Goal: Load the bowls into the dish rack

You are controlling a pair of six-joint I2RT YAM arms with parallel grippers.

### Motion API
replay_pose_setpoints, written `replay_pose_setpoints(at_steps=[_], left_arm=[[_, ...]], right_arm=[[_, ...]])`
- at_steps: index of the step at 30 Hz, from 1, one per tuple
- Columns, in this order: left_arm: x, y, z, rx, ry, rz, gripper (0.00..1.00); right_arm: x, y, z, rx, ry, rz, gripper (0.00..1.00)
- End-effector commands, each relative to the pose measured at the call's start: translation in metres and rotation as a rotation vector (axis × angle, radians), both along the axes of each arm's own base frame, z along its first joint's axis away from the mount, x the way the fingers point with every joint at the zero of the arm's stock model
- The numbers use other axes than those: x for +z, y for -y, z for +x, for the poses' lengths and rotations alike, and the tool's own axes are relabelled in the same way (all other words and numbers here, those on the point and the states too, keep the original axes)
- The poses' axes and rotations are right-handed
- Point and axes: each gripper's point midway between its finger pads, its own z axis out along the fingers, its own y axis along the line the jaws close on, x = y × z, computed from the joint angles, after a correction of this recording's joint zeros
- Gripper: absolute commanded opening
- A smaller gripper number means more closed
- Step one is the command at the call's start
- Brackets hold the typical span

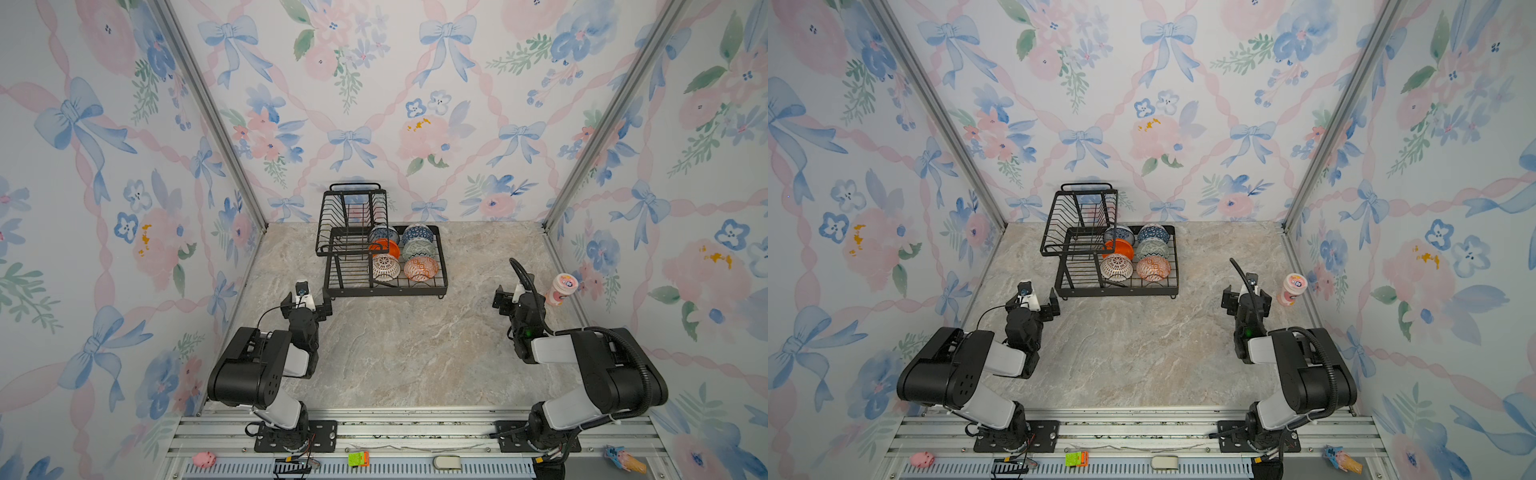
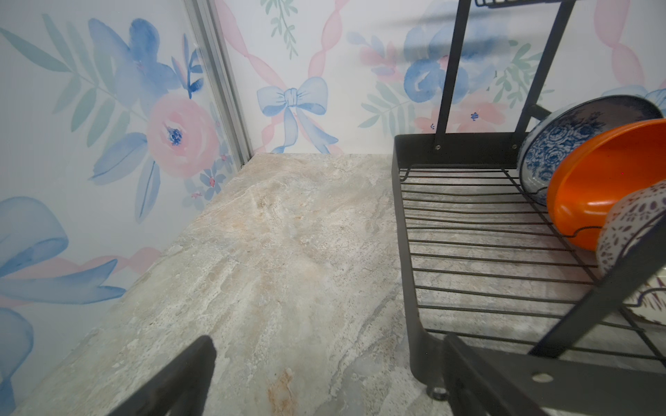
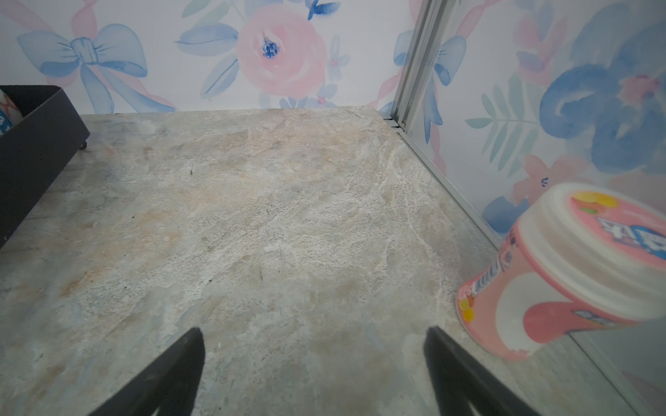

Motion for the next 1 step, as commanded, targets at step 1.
replay_pose_setpoints(at_steps=[1], left_arm=[[0.002,-0.0013,0.0033,-0.003,0.005,0.007,0.98]], right_arm=[[0.0031,0.0005,0.0054,0.003,0.008,-0.004,0.97]])
